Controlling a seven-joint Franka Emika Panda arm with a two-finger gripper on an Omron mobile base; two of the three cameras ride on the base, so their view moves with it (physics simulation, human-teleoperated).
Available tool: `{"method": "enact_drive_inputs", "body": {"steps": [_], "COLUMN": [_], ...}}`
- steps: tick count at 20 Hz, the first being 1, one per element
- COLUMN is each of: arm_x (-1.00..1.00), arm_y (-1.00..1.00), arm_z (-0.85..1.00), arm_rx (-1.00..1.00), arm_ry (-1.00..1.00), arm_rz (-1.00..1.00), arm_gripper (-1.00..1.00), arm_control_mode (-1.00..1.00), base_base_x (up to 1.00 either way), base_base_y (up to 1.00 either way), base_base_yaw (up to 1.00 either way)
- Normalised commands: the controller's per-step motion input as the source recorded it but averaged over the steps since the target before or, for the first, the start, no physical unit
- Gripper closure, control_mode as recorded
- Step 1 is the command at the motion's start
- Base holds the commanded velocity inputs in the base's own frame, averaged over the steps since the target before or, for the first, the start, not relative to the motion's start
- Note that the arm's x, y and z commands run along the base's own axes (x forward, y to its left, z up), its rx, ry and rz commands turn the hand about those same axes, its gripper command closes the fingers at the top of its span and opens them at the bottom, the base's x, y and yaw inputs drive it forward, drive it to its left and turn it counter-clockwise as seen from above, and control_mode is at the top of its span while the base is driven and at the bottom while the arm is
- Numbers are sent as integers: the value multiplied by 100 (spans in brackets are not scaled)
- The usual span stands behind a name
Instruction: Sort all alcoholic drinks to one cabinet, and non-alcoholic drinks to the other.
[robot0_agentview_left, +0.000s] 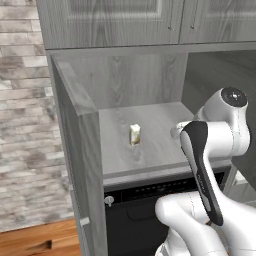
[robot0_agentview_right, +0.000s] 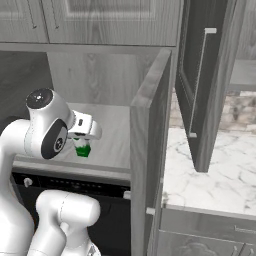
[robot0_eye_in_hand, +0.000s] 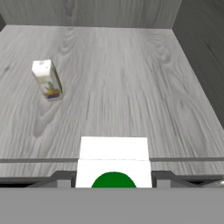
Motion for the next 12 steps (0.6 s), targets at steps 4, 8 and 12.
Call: {"method": "enact_drive_inputs", "body": {"steps": [4,8,12], "arm_x": [0,0,0], "arm_y": [0,0,0], "arm_z": [0,0,0], "arm_rx": [0,0,0], "arm_ry": [0,0,0], "arm_rz": [0,0,0], "arm_gripper": [100,100,100], "arm_control_mode": [100,100,100], "base_base_x": [5,0,0], "base_base_y": [6,1,0], "base_base_yaw": [0,0,0]}}
